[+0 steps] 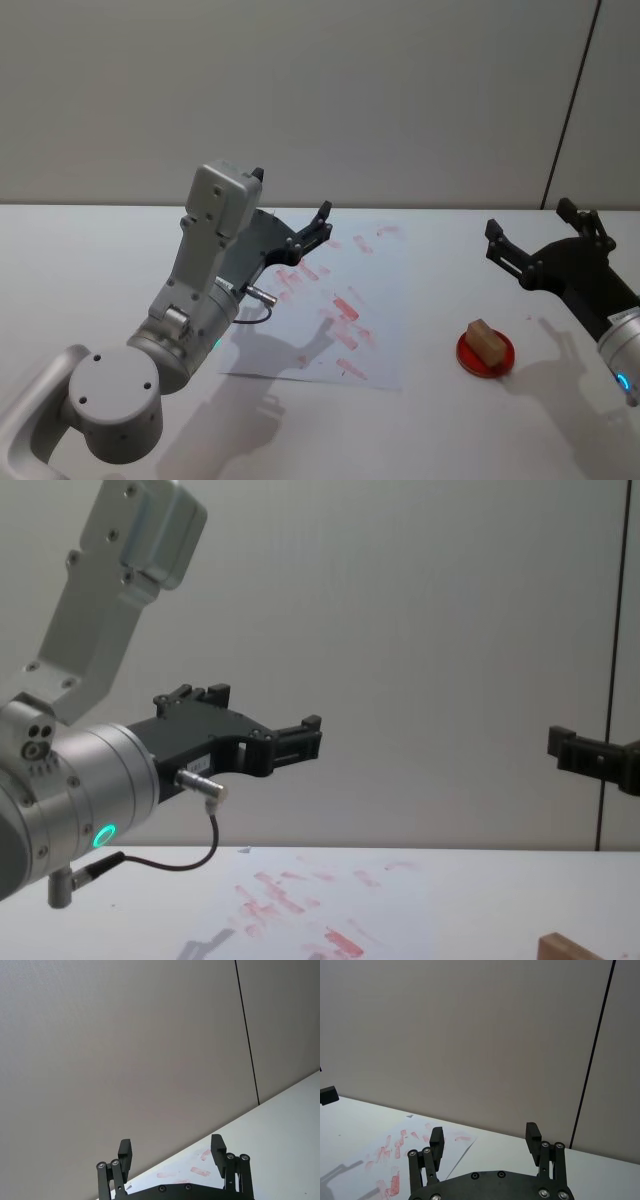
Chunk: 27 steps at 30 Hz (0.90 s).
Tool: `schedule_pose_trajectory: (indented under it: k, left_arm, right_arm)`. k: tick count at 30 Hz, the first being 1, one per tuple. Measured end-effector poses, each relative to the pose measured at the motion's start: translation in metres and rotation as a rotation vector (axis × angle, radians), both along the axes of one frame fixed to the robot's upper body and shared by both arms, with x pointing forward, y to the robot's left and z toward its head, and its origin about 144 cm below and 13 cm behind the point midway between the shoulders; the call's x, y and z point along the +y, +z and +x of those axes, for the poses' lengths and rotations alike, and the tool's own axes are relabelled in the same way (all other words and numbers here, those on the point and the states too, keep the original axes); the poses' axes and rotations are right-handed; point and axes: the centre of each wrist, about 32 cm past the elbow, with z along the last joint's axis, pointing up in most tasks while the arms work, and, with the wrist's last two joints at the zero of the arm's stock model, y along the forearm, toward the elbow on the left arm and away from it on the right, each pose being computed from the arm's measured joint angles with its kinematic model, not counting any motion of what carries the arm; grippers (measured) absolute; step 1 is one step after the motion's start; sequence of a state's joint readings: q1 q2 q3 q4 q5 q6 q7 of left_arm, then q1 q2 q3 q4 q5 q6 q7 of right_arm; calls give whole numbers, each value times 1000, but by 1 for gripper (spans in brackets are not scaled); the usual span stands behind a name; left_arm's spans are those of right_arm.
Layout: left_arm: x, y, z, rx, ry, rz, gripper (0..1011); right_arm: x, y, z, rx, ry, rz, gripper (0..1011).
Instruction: Use the one hand to pick up the stamp and affix it onto the A4 paper.
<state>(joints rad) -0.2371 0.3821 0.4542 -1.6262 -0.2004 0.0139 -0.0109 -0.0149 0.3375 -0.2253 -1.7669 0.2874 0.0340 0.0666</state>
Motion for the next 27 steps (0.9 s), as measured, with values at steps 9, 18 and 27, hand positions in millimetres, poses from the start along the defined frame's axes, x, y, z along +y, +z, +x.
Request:
schedule_pose_trajectory:
  k: [9,18,27]
  left_arm:
    - [0,0,0,0,0,0,1003]
    - [0,0,0,0,0,0,1003]
    - [0,0,0,0,0,0,1003]
  right_arm:
    - [0,0,0,0,1,0,1001]
    - [0,0,0,0,1,0,1001]
    - [0,0,0,0,1,0,1001]
